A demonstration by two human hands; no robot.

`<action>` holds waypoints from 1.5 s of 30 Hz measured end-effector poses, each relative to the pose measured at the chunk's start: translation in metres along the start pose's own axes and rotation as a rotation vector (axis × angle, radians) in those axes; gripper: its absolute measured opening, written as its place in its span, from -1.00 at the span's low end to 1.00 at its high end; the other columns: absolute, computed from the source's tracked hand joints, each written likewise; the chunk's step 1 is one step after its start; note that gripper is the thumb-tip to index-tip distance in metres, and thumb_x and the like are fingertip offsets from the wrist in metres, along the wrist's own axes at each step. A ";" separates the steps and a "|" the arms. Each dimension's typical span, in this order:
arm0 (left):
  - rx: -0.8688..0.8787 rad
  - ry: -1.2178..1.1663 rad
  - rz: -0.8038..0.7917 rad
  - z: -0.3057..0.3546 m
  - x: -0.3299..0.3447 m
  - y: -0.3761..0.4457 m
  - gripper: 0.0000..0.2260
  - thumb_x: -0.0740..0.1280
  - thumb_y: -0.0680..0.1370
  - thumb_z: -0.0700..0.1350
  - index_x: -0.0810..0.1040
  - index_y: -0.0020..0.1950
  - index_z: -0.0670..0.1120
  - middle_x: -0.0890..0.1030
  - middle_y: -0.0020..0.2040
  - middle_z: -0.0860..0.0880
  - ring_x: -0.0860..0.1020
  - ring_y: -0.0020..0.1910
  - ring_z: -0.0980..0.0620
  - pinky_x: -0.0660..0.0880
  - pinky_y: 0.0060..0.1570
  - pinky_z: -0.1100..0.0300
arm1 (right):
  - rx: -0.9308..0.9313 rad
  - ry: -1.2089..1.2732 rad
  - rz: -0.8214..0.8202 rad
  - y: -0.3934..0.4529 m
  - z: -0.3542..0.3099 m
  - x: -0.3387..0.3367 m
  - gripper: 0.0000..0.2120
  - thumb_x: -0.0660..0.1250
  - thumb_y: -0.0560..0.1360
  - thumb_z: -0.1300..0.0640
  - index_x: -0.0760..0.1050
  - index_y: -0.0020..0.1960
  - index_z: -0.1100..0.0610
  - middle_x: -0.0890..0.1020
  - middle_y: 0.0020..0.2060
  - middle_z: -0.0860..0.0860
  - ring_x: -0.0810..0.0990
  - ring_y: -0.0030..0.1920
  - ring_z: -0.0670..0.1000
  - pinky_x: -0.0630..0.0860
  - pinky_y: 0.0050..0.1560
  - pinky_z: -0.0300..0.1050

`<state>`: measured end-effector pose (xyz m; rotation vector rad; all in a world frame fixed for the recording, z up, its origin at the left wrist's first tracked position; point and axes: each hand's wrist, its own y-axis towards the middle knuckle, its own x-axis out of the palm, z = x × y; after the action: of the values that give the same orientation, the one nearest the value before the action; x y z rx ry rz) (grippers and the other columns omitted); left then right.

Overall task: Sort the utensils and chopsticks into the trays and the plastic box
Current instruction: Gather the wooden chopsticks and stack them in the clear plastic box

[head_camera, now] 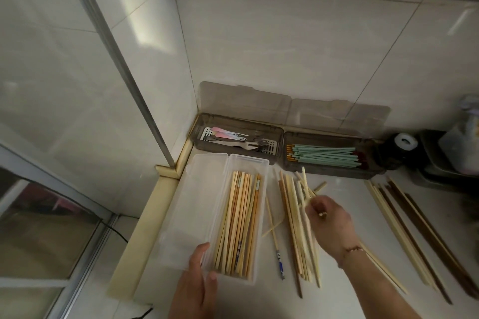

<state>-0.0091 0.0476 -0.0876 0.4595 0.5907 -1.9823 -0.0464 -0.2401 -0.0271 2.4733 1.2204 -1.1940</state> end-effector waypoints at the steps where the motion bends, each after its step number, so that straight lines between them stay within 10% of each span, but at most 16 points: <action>1: -0.001 0.001 -0.004 -0.001 0.000 0.000 -0.39 -0.04 0.36 0.38 0.10 0.38 0.21 0.40 0.16 0.19 0.46 0.02 0.28 0.34 0.04 0.23 | -0.052 0.061 0.027 -0.001 -0.015 0.001 -0.81 0.29 0.54 0.10 0.38 0.11 -0.10 0.60 -0.19 -0.12 0.55 -0.25 -0.20 0.38 -0.35 -0.43; 7: -0.009 -0.010 -0.012 0.001 -0.003 0.002 -0.31 -0.07 0.30 0.51 0.10 0.35 0.22 0.42 -0.02 0.29 0.43 -0.13 0.42 0.31 -0.15 0.48 | -0.474 0.084 -0.029 -0.012 -0.089 0.037 -0.82 0.25 0.54 0.19 0.41 -0.03 -0.10 0.58 -0.30 -0.13 0.57 -0.26 -0.19 0.57 -0.25 -0.27; 11: -0.029 -0.005 0.017 0.001 -0.001 0.000 -0.37 -0.04 0.32 0.44 0.11 0.34 0.24 0.39 0.22 0.13 0.51 0.15 0.08 0.38 0.06 0.20 | -0.429 -0.243 -0.206 0.006 -0.109 0.078 -0.89 0.18 0.56 0.13 0.48 0.00 0.05 0.62 -0.10 0.03 0.60 -0.11 0.05 0.57 -0.10 -0.05; 17: 0.047 -0.011 0.038 0.002 -0.003 -0.003 -0.43 -0.03 0.38 0.46 0.17 0.32 0.26 0.43 0.20 0.15 0.51 0.05 0.15 0.42 -0.01 0.16 | -0.466 -0.778 -0.409 0.015 -0.113 0.106 -0.78 0.15 0.54 0.13 0.41 0.16 0.11 0.58 0.05 0.09 0.60 0.00 0.15 0.42 -0.15 -0.07; 21: 0.044 -0.026 0.034 0.004 -0.005 -0.004 -0.44 -0.02 0.35 0.48 0.15 0.30 0.32 0.39 0.00 0.35 0.45 0.00 0.24 0.36 -0.03 0.25 | -0.613 -0.596 -0.395 0.010 -0.101 0.096 -0.79 0.14 0.56 0.09 0.46 0.14 0.07 0.60 0.01 0.05 0.57 0.01 0.09 0.49 -0.07 -0.06; 24: 0.010 -0.026 -0.002 0.005 -0.006 -0.002 -0.36 -0.06 0.31 0.49 0.07 0.33 0.27 0.37 0.13 0.23 0.39 0.12 0.21 0.33 0.10 0.23 | -0.806 -0.233 -0.080 0.001 -0.069 0.072 -0.85 0.25 0.51 0.14 0.58 0.00 0.05 0.64 -0.10 -0.05 0.57 -0.05 -0.05 0.52 0.00 -0.20; 27: -0.037 -0.021 -0.017 0.007 -0.005 0.001 -0.35 -0.07 0.28 0.43 0.04 0.32 0.25 0.34 0.10 0.12 0.39 0.10 0.14 0.29 0.04 0.25 | -0.486 -0.138 0.182 -0.001 -0.019 0.042 -0.85 0.30 0.49 0.16 0.52 -0.06 -0.09 0.58 -0.16 -0.16 0.52 -0.18 -0.25 0.43 -0.15 -0.43; 31: -0.002 0.007 0.027 0.004 -0.002 -0.002 -0.47 -0.07 0.33 0.40 0.07 0.28 0.32 0.41 0.03 0.12 0.46 -0.02 0.12 0.32 -0.08 0.21 | -0.042 -0.253 0.036 0.000 0.037 0.019 -0.89 0.26 0.52 0.08 0.38 -0.07 -0.12 0.56 -0.30 -0.12 0.51 -0.33 -0.19 0.53 -0.31 -0.20; 38: 0.042 0.015 0.021 -0.004 0.000 -0.002 -0.50 -0.03 0.38 0.38 0.10 0.30 0.33 0.40 0.05 0.17 0.41 -0.04 0.22 0.31 -0.01 0.20 | -0.198 -0.479 -0.181 -0.013 0.050 0.020 -0.86 0.13 0.59 0.04 0.32 0.15 -0.08 0.54 -0.25 -0.12 0.55 -0.30 -0.14 0.55 -0.30 -0.23; 45: 0.063 0.025 0.039 -0.005 0.002 -0.002 -0.53 -0.01 0.40 0.34 0.13 0.31 0.32 0.40 -0.08 0.25 0.39 -0.18 0.47 0.31 -0.17 0.44 | -0.357 -0.146 0.098 -0.021 -0.003 0.010 -0.87 0.25 0.48 0.13 0.51 -0.08 -0.08 0.55 -0.24 -0.21 0.56 -0.29 -0.19 0.56 -0.29 -0.31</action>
<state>-0.0109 0.0498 -0.0923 0.5313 0.5321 -1.9648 -0.0558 -0.2191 -0.0278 2.1217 1.1436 -1.0103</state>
